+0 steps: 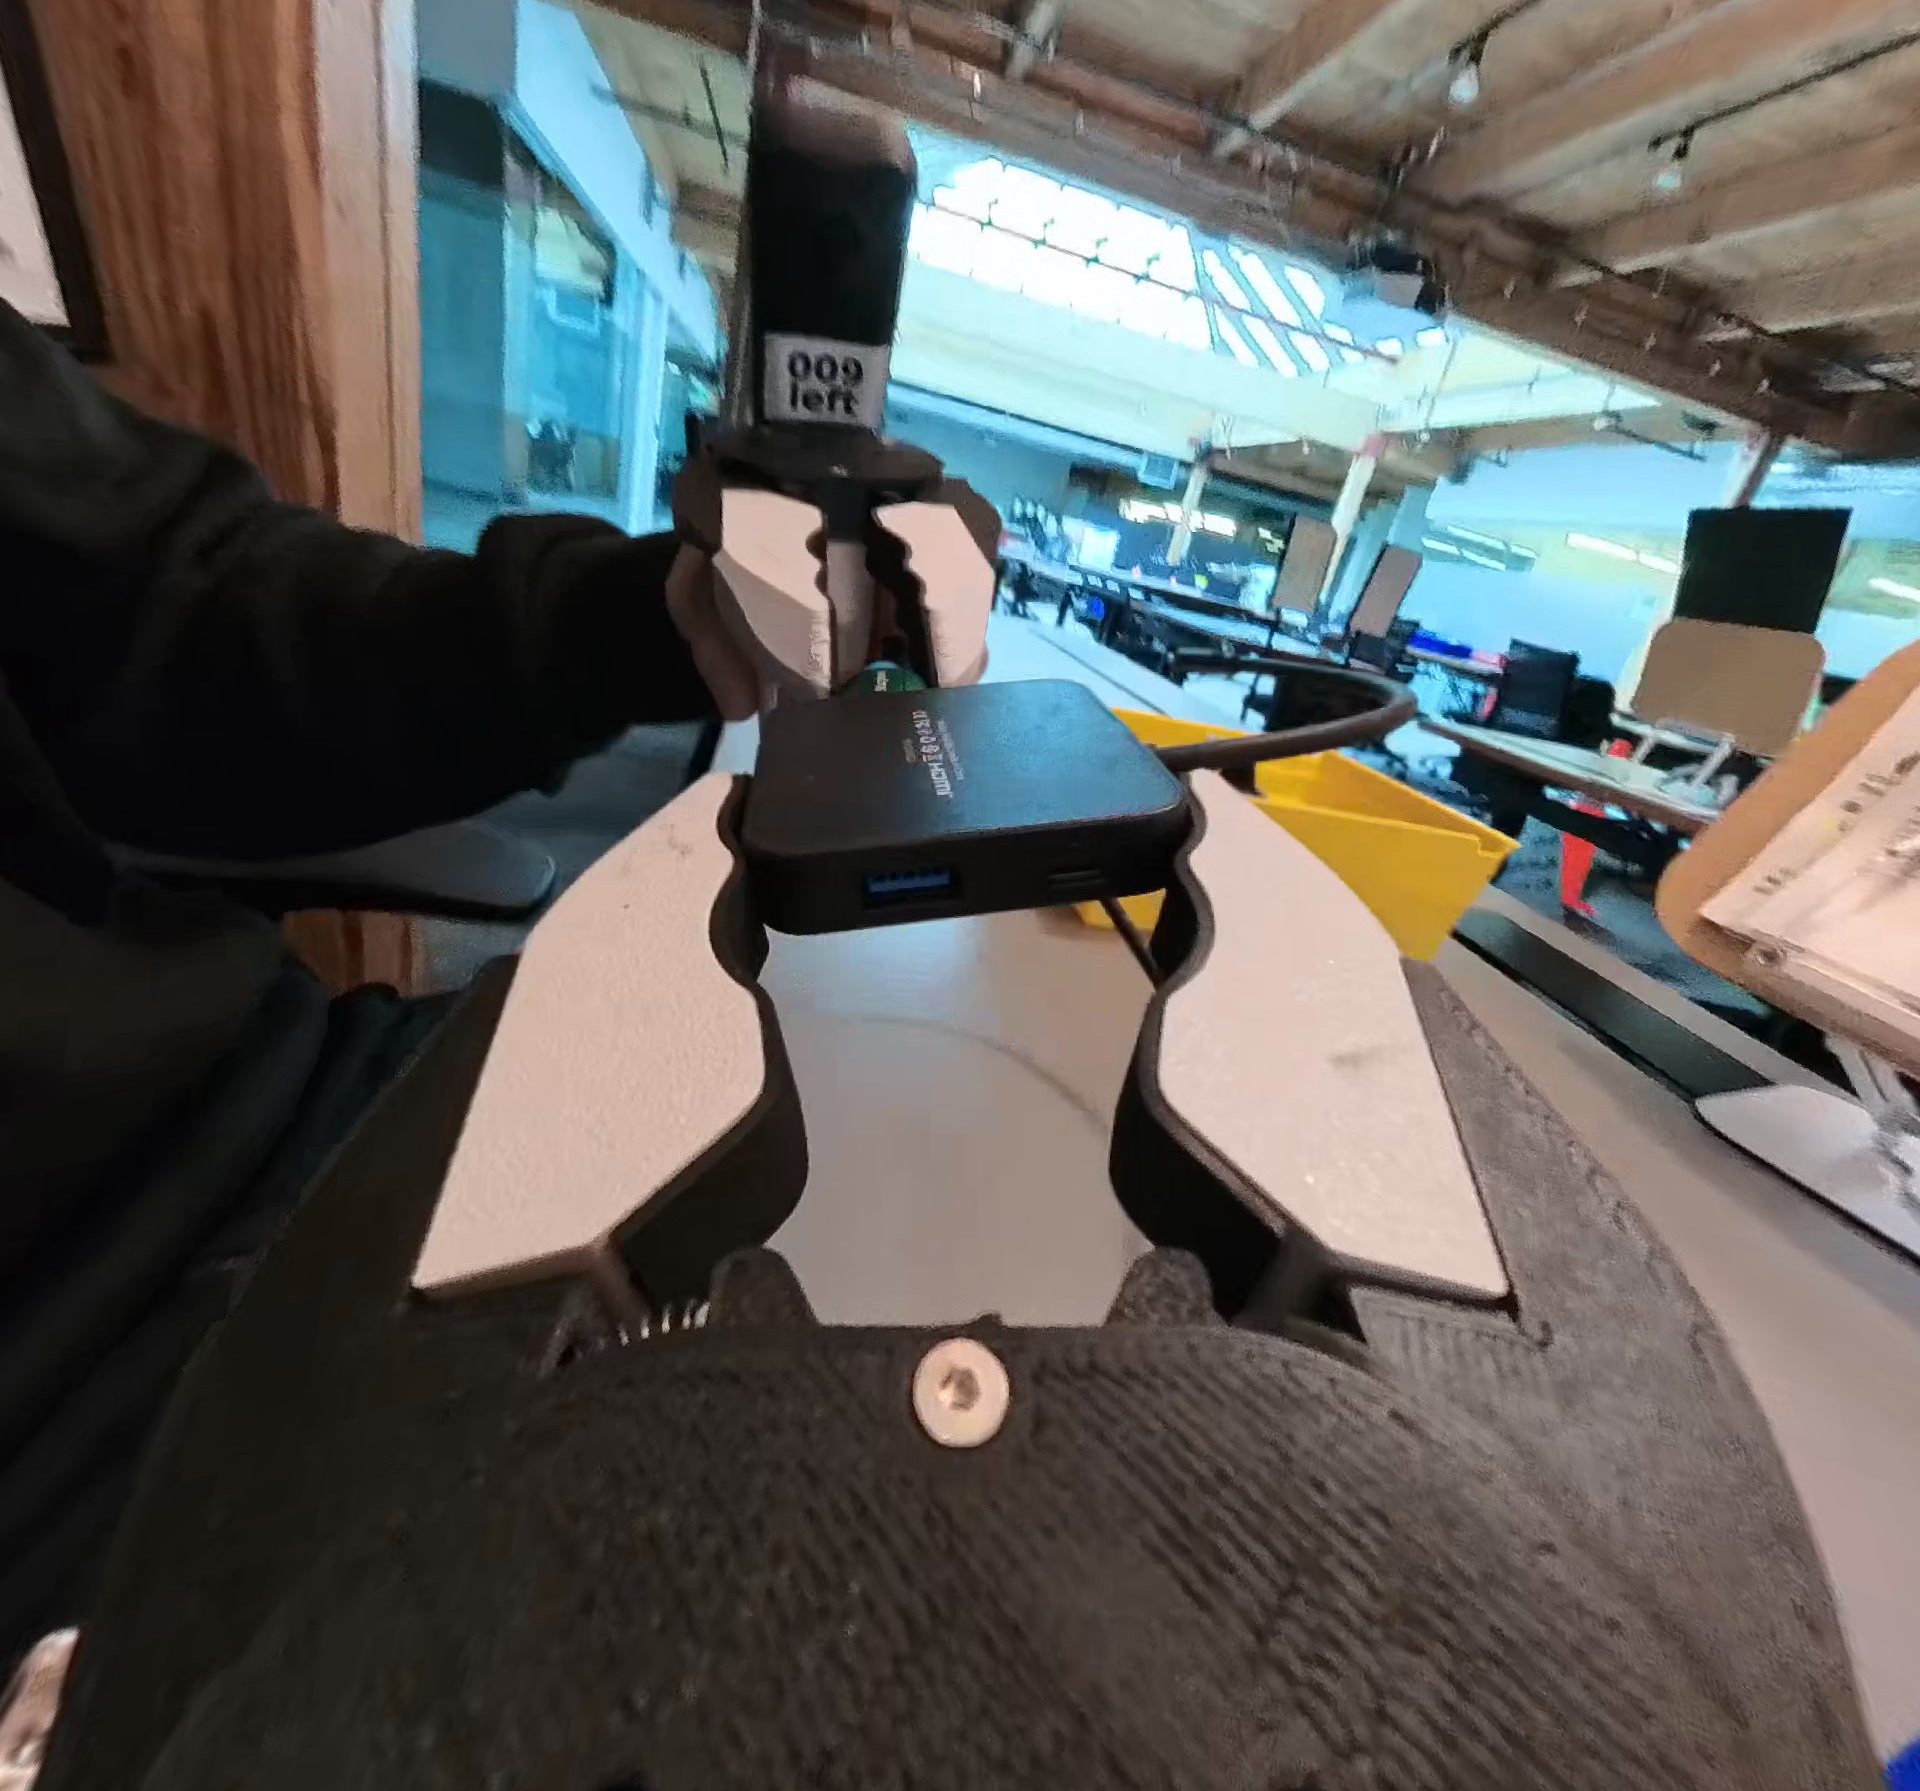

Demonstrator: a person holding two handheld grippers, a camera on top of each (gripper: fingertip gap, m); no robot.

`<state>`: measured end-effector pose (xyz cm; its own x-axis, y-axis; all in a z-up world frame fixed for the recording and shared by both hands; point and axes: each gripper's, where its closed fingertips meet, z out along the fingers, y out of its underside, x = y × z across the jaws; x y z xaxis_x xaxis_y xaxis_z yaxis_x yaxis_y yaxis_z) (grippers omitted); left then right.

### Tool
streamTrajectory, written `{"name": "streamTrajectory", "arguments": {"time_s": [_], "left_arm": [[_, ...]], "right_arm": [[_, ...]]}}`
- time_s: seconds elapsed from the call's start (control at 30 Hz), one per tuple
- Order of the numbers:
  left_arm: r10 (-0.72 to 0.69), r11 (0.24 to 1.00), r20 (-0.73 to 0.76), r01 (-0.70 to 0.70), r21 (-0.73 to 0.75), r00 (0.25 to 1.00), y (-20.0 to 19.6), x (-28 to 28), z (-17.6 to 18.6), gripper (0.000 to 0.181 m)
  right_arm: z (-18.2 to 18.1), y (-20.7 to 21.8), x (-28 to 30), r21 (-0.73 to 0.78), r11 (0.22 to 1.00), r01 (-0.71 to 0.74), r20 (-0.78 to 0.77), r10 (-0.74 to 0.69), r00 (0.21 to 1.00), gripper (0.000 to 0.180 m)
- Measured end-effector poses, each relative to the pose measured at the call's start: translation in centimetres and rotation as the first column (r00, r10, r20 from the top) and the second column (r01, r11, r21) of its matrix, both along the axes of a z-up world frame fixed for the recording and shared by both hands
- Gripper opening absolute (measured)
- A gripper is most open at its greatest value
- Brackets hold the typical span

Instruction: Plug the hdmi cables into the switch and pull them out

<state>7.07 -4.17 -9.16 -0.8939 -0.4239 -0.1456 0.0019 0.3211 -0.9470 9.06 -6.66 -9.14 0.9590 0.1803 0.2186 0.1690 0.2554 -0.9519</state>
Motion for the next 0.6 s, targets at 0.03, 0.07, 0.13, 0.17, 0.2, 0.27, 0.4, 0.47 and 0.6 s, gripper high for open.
{"name": "streamTrajectory", "arguments": {"time_s": [0.03,0.07,0.13,0.17,0.2,0.27,0.4,0.47,0.6], "left_arm": [[-0.017,1.000,-0.007,0.017,-0.010,1.000,-0.2,-0.2,0.2,0.020],[-0.020,1.000,-0.009,0.020,0.002,1.000,-0.2,-0.1,0.2,0.020],[-0.011,0.999,-0.006,0.012,0.046,1.000,-0.1,0.0,-0.2,0.020],[0.001,0.998,-0.021,0.001,0.068,1.000,0.0,0.1,-0.5,0.020],[0.017,0.996,-0.035,-0.014,0.091,0.999,0.1,0.3,-0.8,0.020],[0.026,0.994,-0.016,-0.024,0.111,1.000,0.3,0.4,-1.1,0.020],[0.093,0.994,0.035,-0.095,0.048,0.995,0.4,1.0,-0.6,0.020],[0.110,0.992,0.049,-0.112,0.051,0.993,0.4,1.1,-0.9,0.020],[0.068,0.997,0.024,-0.069,0.019,0.997,0.4,0.4,-0.7,0.020]], "right_arm": [[0.2,-0.2,-0.1,0.019,1.000,-0.008,-0.002,0.008,1.000,0.075],[0.2,-0.2,0.0,0.018,1.000,-0.007,-0.003,0.007,1.000,0.075],[0.0,-0.2,0.1,-0.001,1.000,0.003,0.006,-0.002,1.000,0.075],[-0.3,-0.2,0.1,-0.016,1.000,0.001,0.008,-0.001,1.000,0.075],[-0.6,-0.1,0.2,-0.034,0.999,0.011,0.015,-0.011,1.000,0.075],[-0.9,0.1,0.4,-0.053,0.998,0.023,0.014,-0.022,1.000,0.075],[-0.7,0.5,1.1,-0.041,0.997,0.060,-0.025,-0.061,0.998,0.075],[-1.0,0.5,1.2,-0.043,0.998,0.048,-0.045,-0.050,0.998,0.075],[-1.3,0.6,0.6,-0.034,0.999,-0.016,-0.082,0.013,0.997,0.075]]}}
